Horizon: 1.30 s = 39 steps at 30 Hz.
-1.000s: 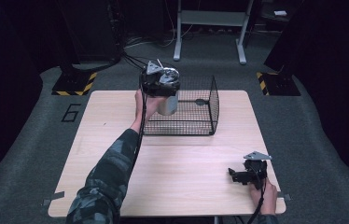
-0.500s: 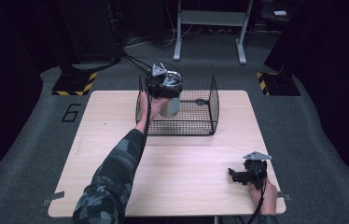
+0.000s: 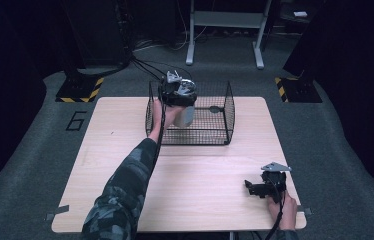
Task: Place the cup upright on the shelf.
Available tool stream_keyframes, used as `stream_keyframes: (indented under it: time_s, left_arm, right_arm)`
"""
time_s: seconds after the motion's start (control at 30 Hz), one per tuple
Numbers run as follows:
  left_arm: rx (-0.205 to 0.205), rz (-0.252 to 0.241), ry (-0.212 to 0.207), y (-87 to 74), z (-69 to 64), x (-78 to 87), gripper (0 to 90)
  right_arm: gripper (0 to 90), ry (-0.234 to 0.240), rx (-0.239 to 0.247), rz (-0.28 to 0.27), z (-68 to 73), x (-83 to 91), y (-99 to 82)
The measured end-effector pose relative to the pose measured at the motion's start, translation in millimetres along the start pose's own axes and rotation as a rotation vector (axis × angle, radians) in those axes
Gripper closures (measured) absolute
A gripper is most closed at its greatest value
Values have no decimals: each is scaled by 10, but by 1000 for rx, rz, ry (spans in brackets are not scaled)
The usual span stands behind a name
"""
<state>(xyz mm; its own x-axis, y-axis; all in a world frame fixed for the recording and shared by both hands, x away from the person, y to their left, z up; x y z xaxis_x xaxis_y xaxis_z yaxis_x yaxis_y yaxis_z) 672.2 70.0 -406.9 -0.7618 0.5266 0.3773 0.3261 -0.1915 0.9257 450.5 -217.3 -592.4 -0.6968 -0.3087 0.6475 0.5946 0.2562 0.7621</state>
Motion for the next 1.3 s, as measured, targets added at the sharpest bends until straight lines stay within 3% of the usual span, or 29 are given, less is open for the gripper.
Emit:
stream_keyframes:
  time_s: [0.83,1.3]
  left_arm:
    - [5,91,15,-281,-3,-231,34]
    - [-6,103,9,-293,-63,-338,35]
  right_arm:
    - [0,0,-5,3,5,3,-3]
    - [0,0,-5,2,5,2,-2]
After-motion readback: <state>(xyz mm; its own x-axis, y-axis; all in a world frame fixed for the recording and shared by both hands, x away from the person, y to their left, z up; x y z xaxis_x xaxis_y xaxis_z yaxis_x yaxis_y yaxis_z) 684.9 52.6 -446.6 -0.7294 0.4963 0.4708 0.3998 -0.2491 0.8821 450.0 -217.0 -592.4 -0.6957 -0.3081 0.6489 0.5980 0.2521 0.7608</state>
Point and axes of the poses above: each handheld gripper's, and its own axes: x roughly backward along the jaws, y roughly out of its top, z roughly to its left, the point moved 9 cm from there along -x, roughly forward along the jaws, and after that the axes turned 3 degrees about -z, right-handed, at the moved point
